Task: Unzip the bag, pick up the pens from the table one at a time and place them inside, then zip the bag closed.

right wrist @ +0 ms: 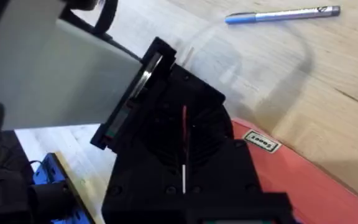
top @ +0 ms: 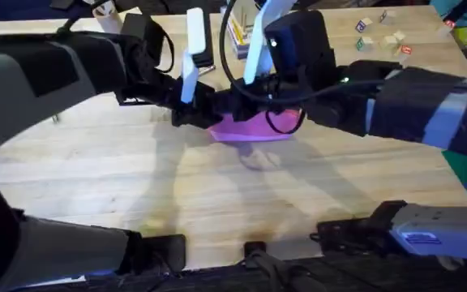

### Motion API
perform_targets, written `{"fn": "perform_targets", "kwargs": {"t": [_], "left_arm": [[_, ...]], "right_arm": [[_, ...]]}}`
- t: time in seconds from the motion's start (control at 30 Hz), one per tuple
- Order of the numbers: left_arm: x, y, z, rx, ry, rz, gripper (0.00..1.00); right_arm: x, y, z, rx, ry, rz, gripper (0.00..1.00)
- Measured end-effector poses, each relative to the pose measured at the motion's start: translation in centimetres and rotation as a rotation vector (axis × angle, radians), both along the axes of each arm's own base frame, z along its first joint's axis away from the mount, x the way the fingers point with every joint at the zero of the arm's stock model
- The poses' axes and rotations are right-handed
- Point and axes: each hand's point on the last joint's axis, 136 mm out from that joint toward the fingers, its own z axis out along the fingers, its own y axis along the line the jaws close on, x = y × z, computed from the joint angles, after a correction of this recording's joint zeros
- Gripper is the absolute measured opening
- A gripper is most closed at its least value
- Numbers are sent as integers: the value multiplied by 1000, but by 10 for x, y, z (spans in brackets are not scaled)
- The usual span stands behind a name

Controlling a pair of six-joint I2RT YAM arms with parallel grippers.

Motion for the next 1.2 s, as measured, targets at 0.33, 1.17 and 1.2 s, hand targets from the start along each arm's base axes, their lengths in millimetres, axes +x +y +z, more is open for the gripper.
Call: {"fn": "perform_targets", "kwargs": {"t": [0.33, 1.17, 1.2], "left_arm": [[0, 0, 0, 0, 0, 0, 42], [0, -1, 1, -7, -1, 0, 983], [0, -1, 1, -7, -1, 0, 990]], "right_arm": [[1, -30, -7, -137, -4, -29, 945], [-60, -101, 57, -310, -131, -17, 998], [-60, -101, 56, -312, -129, -18, 998]]}}
